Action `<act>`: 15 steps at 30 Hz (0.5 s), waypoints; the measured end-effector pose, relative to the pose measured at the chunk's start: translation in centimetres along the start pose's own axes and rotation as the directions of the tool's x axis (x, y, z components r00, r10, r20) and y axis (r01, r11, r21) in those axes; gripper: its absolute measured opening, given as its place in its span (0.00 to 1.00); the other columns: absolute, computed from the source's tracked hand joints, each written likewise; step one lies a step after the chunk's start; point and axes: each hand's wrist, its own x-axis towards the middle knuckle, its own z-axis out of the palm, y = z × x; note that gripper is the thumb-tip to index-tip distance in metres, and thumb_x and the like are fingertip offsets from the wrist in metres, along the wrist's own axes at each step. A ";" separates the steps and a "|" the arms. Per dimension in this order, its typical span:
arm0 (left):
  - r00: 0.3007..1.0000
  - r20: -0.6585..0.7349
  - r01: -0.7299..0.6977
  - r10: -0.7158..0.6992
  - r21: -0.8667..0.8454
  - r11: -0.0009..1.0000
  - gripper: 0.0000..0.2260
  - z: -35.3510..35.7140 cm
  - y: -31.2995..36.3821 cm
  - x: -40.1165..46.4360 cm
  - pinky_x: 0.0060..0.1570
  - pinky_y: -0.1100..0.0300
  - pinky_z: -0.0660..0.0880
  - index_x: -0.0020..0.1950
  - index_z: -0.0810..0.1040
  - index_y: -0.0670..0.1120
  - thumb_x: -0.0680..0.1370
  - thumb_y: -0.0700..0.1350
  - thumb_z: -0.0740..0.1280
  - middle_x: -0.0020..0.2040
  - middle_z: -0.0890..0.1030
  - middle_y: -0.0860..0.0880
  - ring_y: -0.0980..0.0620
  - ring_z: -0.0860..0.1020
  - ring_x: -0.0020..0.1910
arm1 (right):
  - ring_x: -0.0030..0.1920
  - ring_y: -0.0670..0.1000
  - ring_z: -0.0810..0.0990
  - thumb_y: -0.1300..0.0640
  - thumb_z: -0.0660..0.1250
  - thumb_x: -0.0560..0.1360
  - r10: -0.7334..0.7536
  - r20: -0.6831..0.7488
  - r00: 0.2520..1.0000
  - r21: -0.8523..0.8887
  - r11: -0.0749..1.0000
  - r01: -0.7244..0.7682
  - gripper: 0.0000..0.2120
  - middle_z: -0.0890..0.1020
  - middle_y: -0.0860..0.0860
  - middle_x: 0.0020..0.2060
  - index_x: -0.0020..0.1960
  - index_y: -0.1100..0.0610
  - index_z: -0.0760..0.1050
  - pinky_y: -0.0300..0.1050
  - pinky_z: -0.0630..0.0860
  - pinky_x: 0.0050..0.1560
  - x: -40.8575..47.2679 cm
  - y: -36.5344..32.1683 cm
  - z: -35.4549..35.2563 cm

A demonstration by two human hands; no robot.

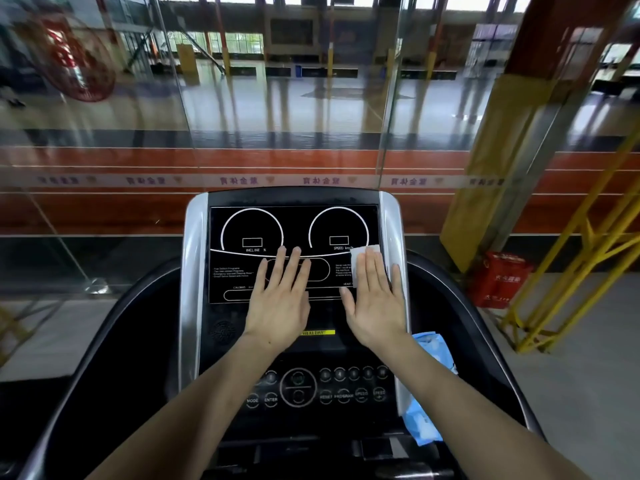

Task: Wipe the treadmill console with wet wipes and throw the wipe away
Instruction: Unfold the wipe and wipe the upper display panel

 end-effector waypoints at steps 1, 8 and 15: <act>1.000 -0.001 0.008 -0.008 -0.003 1.000 0.29 0.0 -0.4 -0.3 0.81 0.37 0.50 0.84 0.55 0.45 0.84 0.52 0.56 0.85 0.52 0.43 0.41 0.45 0.84 | 0.85 0.53 0.41 0.38 0.43 0.85 0.026 0.005 1.000 0.030 0.999 -0.026 0.36 0.47 0.57 0.85 0.85 0.59 0.45 0.60 0.41 0.83 0.1 -0.6 0.0; 0.995 0.019 0.097 -0.098 0.025 0.995 0.30 -0.4 -6.4 -2.8 0.80 0.37 0.51 0.84 0.57 0.45 0.83 0.51 0.59 0.85 0.53 0.43 0.40 0.47 0.84 | 0.82 0.51 0.30 0.38 0.36 0.85 -0.015 0.057 0.998 0.068 0.998 0.012 0.34 0.36 0.54 0.84 0.84 0.56 0.36 0.60 0.35 0.82 1.9 -7.1 0.1; 0.981 0.029 0.192 -0.194 0.074 0.979 0.28 -0.8 -14.6 -6.8 0.81 0.38 0.50 0.84 0.53 0.44 0.85 0.52 0.51 0.85 0.50 0.45 0.42 0.45 0.84 | 0.83 0.50 0.32 0.40 0.37 0.86 -0.193 0.045 0.980 0.079 0.979 0.190 0.32 0.38 0.51 0.84 0.85 0.53 0.37 0.62 0.34 0.82 4.5 -16.2 1.1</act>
